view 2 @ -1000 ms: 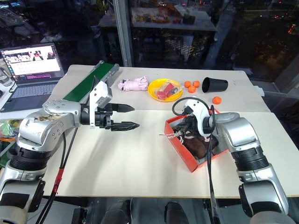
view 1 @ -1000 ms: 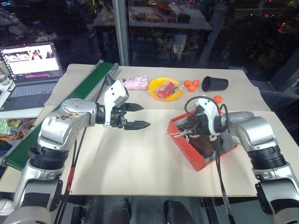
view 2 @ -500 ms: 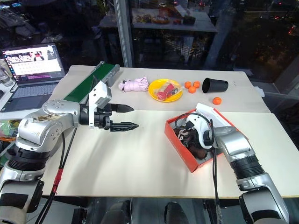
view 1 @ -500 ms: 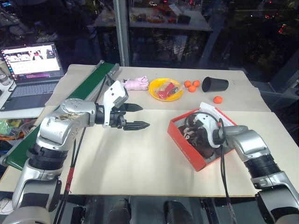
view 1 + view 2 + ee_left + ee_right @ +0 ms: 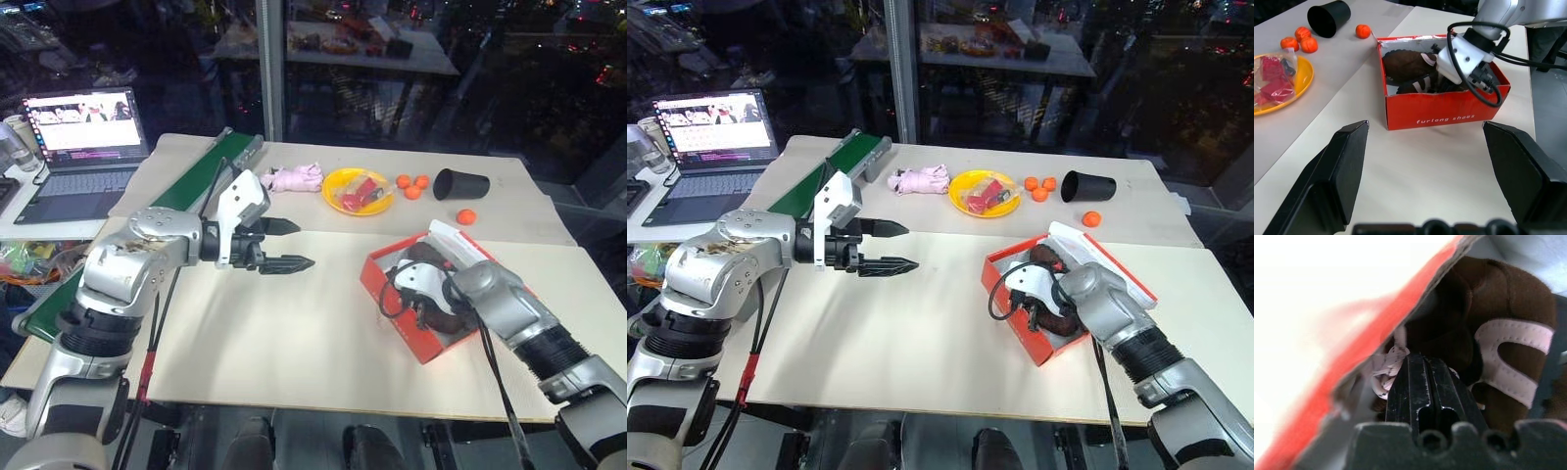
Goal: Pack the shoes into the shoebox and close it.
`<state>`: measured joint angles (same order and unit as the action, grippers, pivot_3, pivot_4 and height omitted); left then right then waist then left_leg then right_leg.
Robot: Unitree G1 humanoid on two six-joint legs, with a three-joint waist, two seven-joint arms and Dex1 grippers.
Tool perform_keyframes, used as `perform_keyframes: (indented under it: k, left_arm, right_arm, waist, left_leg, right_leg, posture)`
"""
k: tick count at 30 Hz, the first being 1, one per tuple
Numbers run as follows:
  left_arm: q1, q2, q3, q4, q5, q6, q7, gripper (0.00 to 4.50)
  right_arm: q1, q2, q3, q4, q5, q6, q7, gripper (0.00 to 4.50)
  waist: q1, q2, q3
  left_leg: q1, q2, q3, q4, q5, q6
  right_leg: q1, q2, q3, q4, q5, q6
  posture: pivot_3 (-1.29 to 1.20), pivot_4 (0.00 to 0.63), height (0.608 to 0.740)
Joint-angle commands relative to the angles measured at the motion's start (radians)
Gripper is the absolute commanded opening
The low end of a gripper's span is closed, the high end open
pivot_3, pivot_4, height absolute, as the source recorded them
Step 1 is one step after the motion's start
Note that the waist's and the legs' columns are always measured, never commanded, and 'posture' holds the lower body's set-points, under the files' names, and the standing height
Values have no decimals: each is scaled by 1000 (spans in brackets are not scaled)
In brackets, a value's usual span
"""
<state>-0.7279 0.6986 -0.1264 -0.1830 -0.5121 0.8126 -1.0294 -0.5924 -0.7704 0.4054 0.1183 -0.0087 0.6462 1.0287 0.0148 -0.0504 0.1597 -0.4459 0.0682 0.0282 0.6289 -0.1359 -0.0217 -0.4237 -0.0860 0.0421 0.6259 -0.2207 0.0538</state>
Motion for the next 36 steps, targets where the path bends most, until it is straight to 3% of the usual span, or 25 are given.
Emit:
perform_keyframes:
  k: [1,4,6,10,12,14,17,19,26,36]
  left_arm:
    - [-29,-9,-5,-9,0,-20,-16,3984]
    - [-34,0,-23,-6,-4,-30,-59,3984]
    - [-38,1,-30,2,0,-36,-76,3984]
    - [-57,-13,-61,32,16,-67,-117,3984]
    - [-65,-23,-73,46,20,-79,-131,3984]
    - [-75,-39,-92,66,28,-95,-151,3984]
    - [-87,-53,-115,96,48,-122,-176,3984]
    - [-98,-68,-126,119,58,-136,-191,3984]
    - [-120,-84,-139,157,84,-165,-224,3984]
    - [-105,-41,-118,115,83,-133,-223,3984]
  right_arm:
    - [-9,19,-163,-127,145,185,18,16]
    - [-39,12,-371,-265,302,398,4,16]
    - [-39,-3,-437,-313,347,465,-14,16]
    - [1,-112,-678,-425,408,637,-69,16]
    - [93,-180,-751,-470,399,666,-92,16]
    - [231,-205,-903,-513,381,725,-118,16]
    - [431,-197,-1037,-570,341,725,-165,16]
    - [511,-126,-1106,-579,329,721,-223,16]
    - [643,62,-1050,-511,315,508,-333,16]
    - [540,164,-856,-148,222,7,-437,16]
  waist:
    - [-3,1,1]
    - [-8,6,4]
    - [-9,8,5]
    - [1,9,6]
    - [9,9,6]
    - [13,9,6]
    - [16,9,6]
    - [9,10,6]
    - [-29,13,6]
    - [-32,18,8]
  left_leg:
    - [0,0,0,0,0,0]
    - [-1,0,0,-1,0,0]
    - [0,0,0,-2,0,0]
    - [0,0,0,-2,0,0]
    - [-1,0,0,-1,0,0]
    - [-2,0,0,-1,0,0]
    - [-4,-1,0,-1,0,1]
    - [-4,-1,0,0,0,1]
    - [2,-1,0,1,0,1]
    - [2,-1,0,-1,0,1]
  right_leg:
    - [0,0,0,0,0,0]
    - [-2,1,0,2,1,0]
    - [-2,1,0,3,0,0]
    - [-2,1,0,2,-1,0]
    - [-2,0,0,0,-1,-1]
    - [-1,0,0,-2,-1,-1]
    - [-2,0,0,-2,-1,0]
    - [-2,0,1,-1,-1,0]
    - [1,1,3,1,-1,0]
    - [0,1,4,1,-2,1]
  posture:
    - [0,150,740]
    - [0,150,740]
    - [0,150,740]
    - [0,150,740]
    - [0,150,740]
    - [0,150,740]
    - [0,150,740]
    - [0,150,740]
    - [0,150,740]
    - [0,150,740]
